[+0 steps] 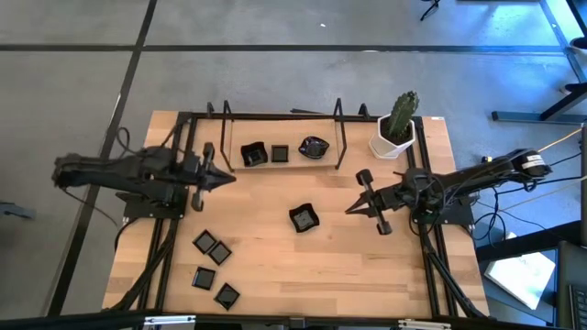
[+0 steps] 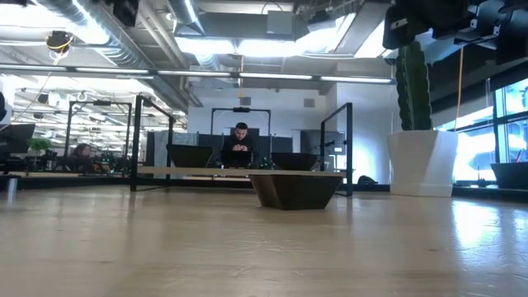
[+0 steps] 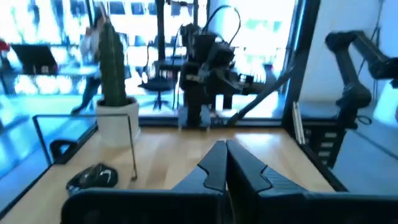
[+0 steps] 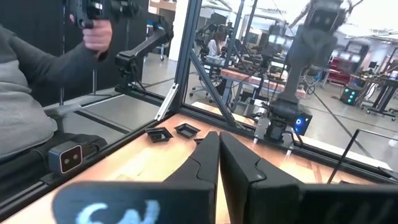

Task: Pick & Place Mini shaped plates
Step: Stack the square plate on top of the square plate on the shelf

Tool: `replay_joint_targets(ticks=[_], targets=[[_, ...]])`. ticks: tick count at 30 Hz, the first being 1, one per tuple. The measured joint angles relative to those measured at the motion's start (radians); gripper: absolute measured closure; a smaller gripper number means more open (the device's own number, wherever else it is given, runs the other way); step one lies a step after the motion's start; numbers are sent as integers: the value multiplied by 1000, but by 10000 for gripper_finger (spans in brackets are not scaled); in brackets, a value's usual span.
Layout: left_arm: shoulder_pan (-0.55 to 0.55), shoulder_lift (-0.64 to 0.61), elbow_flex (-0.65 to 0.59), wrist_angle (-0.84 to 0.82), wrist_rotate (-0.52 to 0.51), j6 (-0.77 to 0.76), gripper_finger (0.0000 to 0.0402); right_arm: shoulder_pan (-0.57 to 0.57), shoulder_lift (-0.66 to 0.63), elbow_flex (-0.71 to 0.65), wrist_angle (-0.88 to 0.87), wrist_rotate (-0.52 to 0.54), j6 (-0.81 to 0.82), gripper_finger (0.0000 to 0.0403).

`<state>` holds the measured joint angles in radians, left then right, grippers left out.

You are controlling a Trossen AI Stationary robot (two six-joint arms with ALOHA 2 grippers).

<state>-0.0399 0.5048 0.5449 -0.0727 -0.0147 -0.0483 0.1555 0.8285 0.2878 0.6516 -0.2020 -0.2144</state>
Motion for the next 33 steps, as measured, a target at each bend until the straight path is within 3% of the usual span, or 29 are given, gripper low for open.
replay_joint_targets(ticks=[4, 7, 11, 26, 33], targets=[[1, -42, -180, 265, -25, 58, 399, 0, 30, 0, 31, 0, -1, 387], [10, -35, -243, 365, -65, 99, 400, 0, 54, 0, 42, 28, 3, 387], [8, -35, -302, 371, -18, 130, 400, 0, 94, 0, 92, 80, 51, 387], [9, -77, -379, 314, -31, 132, 399, 0, 216, 0, 152, 80, 128, 387], [9, -124, -379, 316, -11, 106, 395, 1, 298, 27, 115, 212, 192, 387]])
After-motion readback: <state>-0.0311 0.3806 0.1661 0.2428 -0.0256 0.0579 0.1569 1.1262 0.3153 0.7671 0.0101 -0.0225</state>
